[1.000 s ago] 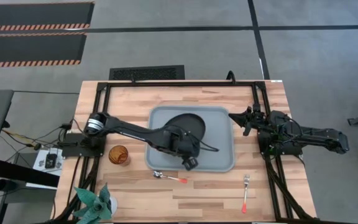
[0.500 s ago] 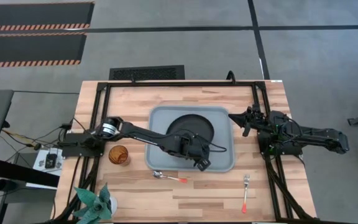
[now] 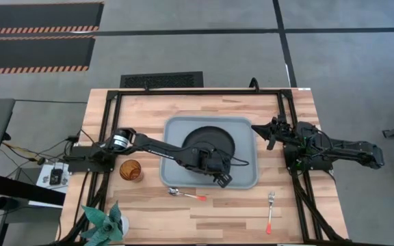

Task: Pick and place plate/cup/fork/spoon on tray
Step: Put the black plate in the center of the gray tray

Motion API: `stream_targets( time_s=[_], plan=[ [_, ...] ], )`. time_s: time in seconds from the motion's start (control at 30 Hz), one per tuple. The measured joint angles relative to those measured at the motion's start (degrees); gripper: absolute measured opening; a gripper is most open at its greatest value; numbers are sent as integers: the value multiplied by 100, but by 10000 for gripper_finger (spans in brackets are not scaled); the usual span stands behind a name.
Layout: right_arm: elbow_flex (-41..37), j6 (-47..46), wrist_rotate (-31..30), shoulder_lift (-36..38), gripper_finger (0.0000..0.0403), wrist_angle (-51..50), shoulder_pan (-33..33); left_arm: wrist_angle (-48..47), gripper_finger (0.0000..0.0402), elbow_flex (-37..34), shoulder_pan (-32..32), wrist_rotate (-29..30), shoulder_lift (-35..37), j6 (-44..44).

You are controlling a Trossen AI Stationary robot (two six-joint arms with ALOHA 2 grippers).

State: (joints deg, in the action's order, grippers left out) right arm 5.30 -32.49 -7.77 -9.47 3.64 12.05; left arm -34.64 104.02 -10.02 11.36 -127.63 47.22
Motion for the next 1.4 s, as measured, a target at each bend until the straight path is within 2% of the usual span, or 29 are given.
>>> stream_targets(
  time_s=[0.4,0.77,0.97,1.17,1.4],
  plan=[
    [0,-2,17,1,17,1,0,162,44,-10,0,-68,0,161],
    [0,-2,33,0,16,1,0,204,46,-10,-2,-37,-2,158],
    [0,-2,33,1,19,2,0,353,24,-40,23,319,-2,143],
    [0,-2,31,0,16,0,0,467,9,-194,122,275,0,140],
    [0,-2,31,1,19,0,0,629,41,-198,164,246,-3,241]
  ],
)
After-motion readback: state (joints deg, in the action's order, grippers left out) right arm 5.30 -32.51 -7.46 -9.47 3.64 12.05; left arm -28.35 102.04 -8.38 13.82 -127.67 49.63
